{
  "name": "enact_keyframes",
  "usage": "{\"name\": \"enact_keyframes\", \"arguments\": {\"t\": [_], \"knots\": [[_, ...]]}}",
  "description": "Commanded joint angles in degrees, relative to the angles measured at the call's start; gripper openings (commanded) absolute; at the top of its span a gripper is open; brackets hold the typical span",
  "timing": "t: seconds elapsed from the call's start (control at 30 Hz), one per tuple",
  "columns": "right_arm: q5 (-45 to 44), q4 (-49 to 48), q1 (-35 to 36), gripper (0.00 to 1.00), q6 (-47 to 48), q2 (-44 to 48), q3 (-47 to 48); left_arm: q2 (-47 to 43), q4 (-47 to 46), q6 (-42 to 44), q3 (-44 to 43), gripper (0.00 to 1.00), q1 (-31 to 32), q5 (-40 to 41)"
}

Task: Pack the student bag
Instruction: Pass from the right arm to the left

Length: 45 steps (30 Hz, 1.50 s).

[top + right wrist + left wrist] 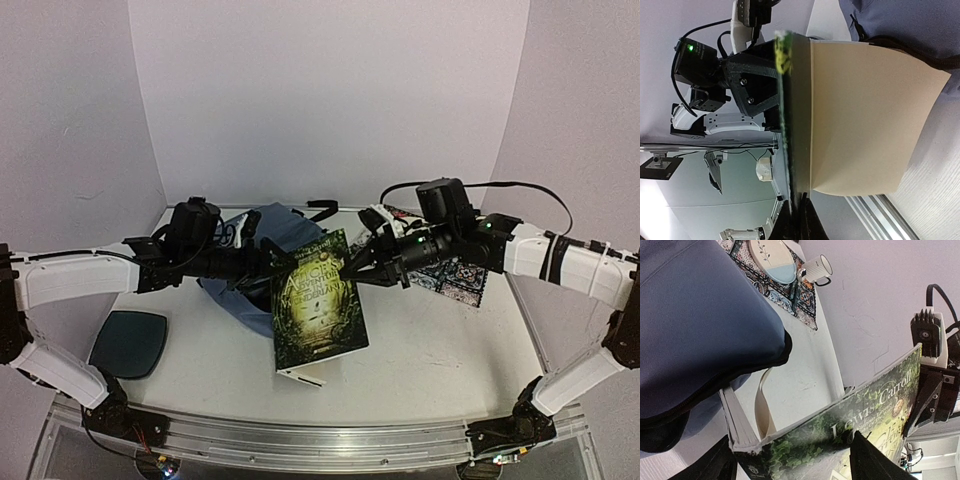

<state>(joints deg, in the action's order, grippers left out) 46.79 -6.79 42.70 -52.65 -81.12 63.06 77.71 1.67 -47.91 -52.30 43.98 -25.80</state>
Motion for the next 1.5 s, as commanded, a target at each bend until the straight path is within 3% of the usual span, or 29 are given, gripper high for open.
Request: {"name": "enact_keyframes", "arguments": {"t": [0.0,0.53,1.17,1.47], "knots": [[2.4,-7.3,-0.3,0.0,2.8,-0.7,6.0,-1.0,-7.8,-3.4,0.3,0.77,0.0,-4.0],[1.8,-9.4,-0.5,0.0,3.4,-4.6,9.8,-4.4,-13.3,-7.5,-6.5,0.61,0.0,-8.0],[0.3,-9.8,-1.9,0.0,4.5,-6.5,13.7,-8.4,-22.1,-12.0,-7.6,0.43,0.0,-10.8],[1.4,-10.3,-4.3,0.01,5.6,-12.7,16.5,-10.1,-25.0,-12.8,-5.1,0.13,0.0,-4.5]]}}
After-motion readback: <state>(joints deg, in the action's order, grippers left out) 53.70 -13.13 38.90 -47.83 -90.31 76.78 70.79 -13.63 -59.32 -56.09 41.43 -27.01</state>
